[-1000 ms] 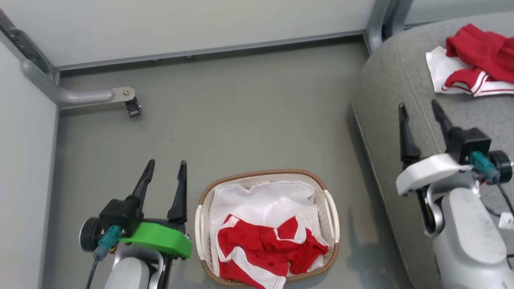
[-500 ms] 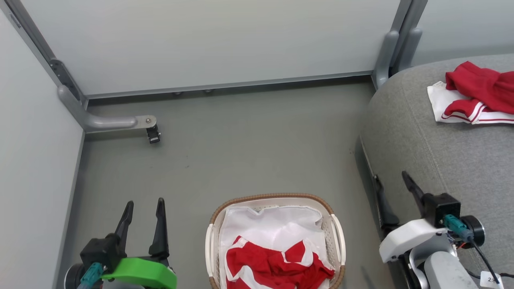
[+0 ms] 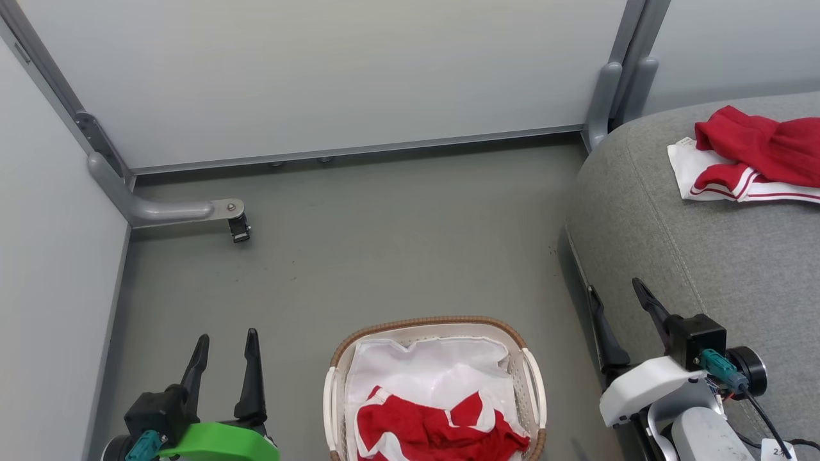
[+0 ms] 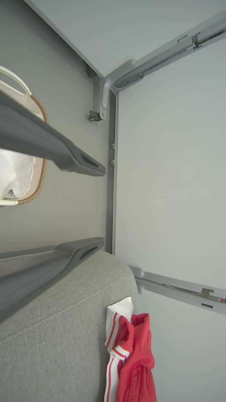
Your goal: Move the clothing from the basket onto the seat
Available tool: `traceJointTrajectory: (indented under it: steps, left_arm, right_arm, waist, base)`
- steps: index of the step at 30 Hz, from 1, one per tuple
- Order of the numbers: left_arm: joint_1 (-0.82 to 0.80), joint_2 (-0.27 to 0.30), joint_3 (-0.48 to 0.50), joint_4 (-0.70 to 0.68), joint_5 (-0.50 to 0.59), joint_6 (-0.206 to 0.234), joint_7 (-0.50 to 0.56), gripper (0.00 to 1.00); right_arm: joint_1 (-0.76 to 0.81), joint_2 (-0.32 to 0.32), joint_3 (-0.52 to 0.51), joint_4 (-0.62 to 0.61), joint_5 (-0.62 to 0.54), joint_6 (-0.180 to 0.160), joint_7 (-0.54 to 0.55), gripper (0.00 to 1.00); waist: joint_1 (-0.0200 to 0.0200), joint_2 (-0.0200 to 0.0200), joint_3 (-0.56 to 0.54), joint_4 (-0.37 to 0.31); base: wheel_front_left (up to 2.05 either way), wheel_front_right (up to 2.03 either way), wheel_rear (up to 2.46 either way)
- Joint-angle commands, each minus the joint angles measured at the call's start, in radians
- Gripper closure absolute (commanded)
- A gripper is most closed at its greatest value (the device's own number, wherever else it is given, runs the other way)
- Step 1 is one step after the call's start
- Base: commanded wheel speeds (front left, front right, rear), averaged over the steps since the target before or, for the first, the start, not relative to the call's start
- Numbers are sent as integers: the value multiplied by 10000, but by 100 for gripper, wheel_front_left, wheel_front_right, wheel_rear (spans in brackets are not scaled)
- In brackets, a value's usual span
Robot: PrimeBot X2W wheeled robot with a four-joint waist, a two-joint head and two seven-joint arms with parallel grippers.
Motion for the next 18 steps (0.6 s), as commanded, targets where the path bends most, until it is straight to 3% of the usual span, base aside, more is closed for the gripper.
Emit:
traceJointTrajectory:
  steps: [1,18]
  left_arm:
    - [74,10,-23,10,3,11,4,0]
    - [-43,10,-98,13,68,-35,4,0]
  right_arm:
    - [83,-41,30,-24,67,-14,-49,0]
    - [-10,-38,59,-91,248,-14,-49,0]
  waist:
    - [1,0,-21,12]
    - [1,0,39,89]
  base:
    - [0,0,0]
    - [0,0,0]
